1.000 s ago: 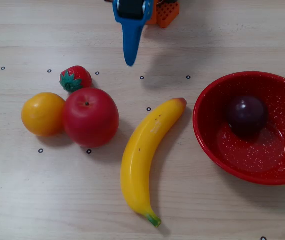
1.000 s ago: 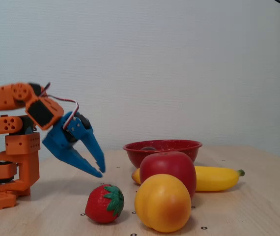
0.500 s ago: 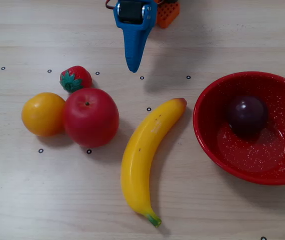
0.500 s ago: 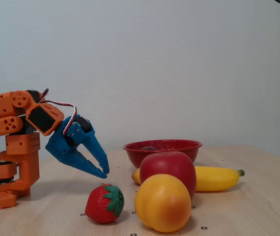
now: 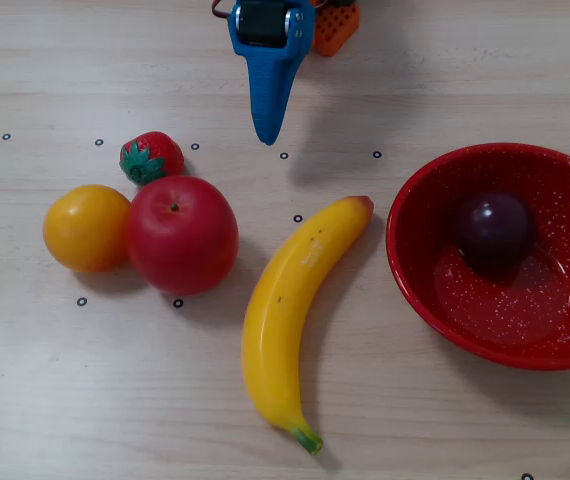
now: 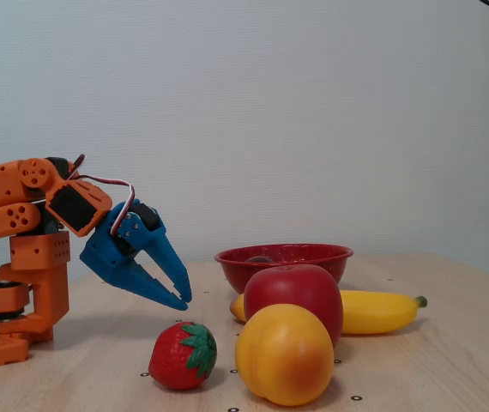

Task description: Put the plum in the red bowl.

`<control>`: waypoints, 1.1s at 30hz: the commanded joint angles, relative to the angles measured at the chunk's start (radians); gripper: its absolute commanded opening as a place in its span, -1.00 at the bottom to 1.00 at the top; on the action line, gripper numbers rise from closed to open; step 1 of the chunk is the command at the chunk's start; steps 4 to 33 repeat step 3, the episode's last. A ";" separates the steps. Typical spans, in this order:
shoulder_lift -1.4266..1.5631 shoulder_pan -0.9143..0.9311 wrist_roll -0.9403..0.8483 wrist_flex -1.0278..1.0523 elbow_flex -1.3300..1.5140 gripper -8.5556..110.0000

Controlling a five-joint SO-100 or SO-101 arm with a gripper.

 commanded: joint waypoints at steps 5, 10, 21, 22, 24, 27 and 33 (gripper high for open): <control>0.012 0.018 0.005 0.002 0.008 -0.85; 0.012 0.018 0.005 0.002 0.008 -0.85; 0.012 0.018 0.005 0.002 0.008 -0.85; 0.012 0.018 0.005 0.002 0.008 -0.85; 0.012 0.018 0.005 0.002 0.008 -0.85; 0.012 0.018 0.005 0.002 0.008 -0.85; 0.012 0.018 0.005 0.002 0.008 -0.85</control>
